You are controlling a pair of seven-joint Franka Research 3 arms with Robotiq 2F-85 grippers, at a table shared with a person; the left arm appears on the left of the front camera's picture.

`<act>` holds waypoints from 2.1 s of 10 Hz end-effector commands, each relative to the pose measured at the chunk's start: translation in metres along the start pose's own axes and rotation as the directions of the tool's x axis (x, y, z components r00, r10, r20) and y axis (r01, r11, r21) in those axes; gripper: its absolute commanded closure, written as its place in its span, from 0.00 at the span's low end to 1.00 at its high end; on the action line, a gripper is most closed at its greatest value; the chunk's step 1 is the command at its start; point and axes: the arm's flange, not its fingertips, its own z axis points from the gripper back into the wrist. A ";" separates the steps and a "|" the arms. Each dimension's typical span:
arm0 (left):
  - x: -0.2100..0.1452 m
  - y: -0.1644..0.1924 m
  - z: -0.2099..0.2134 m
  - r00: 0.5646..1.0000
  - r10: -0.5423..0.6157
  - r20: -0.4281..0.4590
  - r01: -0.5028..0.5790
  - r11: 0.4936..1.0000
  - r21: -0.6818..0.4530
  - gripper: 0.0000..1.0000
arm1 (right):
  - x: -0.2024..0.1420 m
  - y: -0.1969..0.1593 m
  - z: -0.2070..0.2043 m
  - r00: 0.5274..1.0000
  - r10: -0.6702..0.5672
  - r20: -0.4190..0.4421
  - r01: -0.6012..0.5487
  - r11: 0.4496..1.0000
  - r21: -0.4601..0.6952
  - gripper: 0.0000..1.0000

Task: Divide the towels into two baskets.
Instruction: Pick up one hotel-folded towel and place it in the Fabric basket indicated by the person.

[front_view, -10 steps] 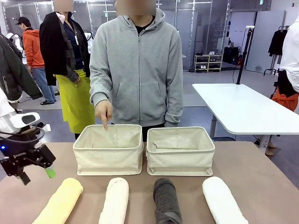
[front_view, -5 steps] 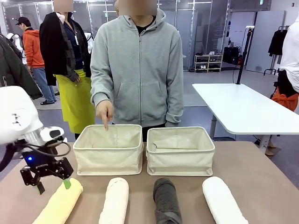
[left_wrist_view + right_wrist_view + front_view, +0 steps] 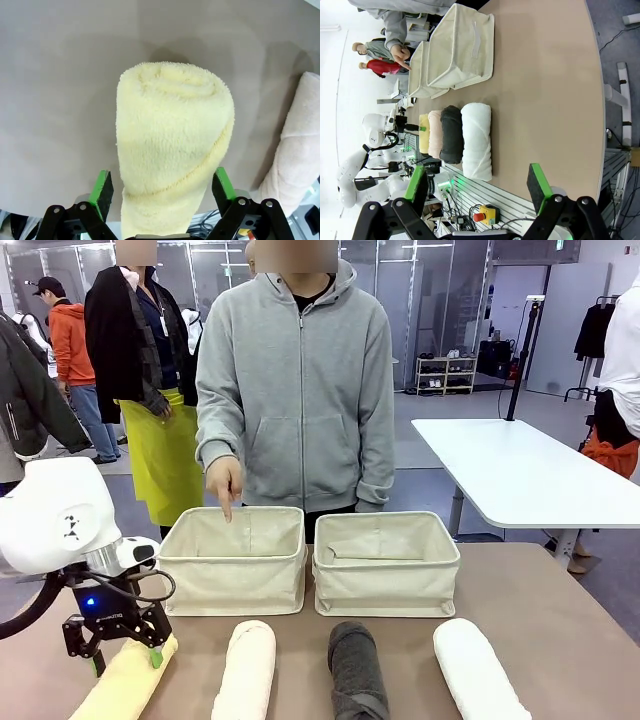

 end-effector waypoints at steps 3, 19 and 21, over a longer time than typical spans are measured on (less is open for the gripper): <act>-0.120 0.025 -0.072 1.000 0.019 0.014 -0.020 0.999 0.043 0.08 | -0.001 0.002 0.002 1.000 0.004 0.007 -0.004 1.000 0.012 0.00; -0.072 -0.015 0.123 0.942 -0.290 0.168 0.283 0.957 0.065 0.52 | -0.001 0.002 0.002 1.000 0.004 0.007 -0.004 1.000 0.012 0.00; -0.072 -0.015 0.123 0.942 -0.290 0.168 0.283 0.957 0.065 0.52 | -0.001 0.002 0.002 1.000 0.004 0.007 -0.004 1.000 0.012 0.00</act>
